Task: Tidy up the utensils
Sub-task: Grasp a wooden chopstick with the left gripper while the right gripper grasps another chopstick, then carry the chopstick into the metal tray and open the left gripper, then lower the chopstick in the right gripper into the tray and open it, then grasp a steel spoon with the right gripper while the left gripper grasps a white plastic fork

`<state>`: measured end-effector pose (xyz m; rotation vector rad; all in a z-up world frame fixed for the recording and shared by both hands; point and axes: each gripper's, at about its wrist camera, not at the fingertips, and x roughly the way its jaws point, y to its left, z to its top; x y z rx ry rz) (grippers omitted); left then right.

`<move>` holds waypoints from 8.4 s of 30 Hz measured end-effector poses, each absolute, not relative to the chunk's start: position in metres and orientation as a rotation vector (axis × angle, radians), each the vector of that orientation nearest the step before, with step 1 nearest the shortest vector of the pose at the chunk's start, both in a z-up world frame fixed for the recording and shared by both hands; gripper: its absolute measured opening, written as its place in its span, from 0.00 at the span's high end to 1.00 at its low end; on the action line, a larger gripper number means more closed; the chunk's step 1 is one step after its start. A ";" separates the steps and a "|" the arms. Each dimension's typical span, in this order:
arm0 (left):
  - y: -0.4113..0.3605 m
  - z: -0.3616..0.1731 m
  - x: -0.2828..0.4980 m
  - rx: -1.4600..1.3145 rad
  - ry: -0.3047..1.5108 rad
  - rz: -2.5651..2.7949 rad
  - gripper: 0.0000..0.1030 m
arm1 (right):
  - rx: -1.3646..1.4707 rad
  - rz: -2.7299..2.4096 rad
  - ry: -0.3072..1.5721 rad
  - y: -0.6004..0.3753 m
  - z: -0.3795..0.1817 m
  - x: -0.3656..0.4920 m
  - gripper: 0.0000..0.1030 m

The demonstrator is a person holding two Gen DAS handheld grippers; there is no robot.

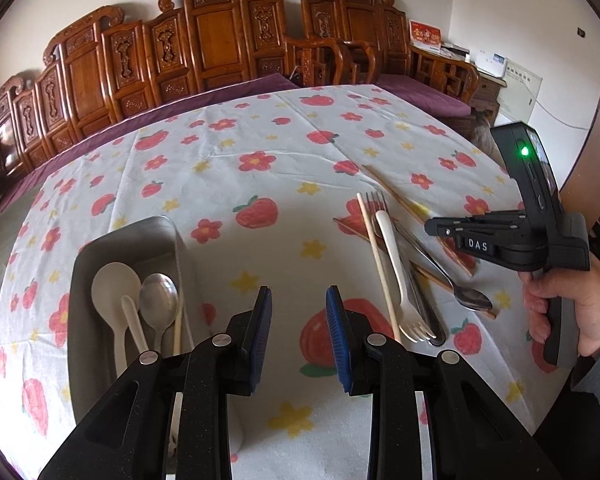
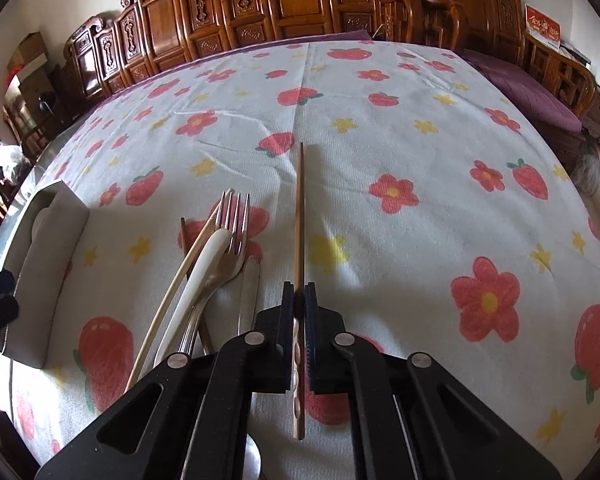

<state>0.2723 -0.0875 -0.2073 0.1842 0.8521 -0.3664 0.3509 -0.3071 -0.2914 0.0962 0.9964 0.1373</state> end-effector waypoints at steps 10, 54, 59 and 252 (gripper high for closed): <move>-0.132 -0.233 0.275 0.233 0.882 -0.445 0.74 | 0.108 0.145 0.946 -0.329 -0.277 0.343 0.94; -0.093 -0.209 0.297 0.107 0.877 -0.402 0.96 | -0.078 0.223 0.829 -0.277 -0.246 0.315 1.00; -0.086 -0.205 0.297 0.092 0.868 -0.397 0.96 | -0.071 0.222 0.871 -0.283 -0.256 0.322 1.00; -0.102 -0.214 0.267 0.140 0.894 -0.423 0.61 | -0.116 0.145 0.979 -0.310 -0.281 0.271 0.70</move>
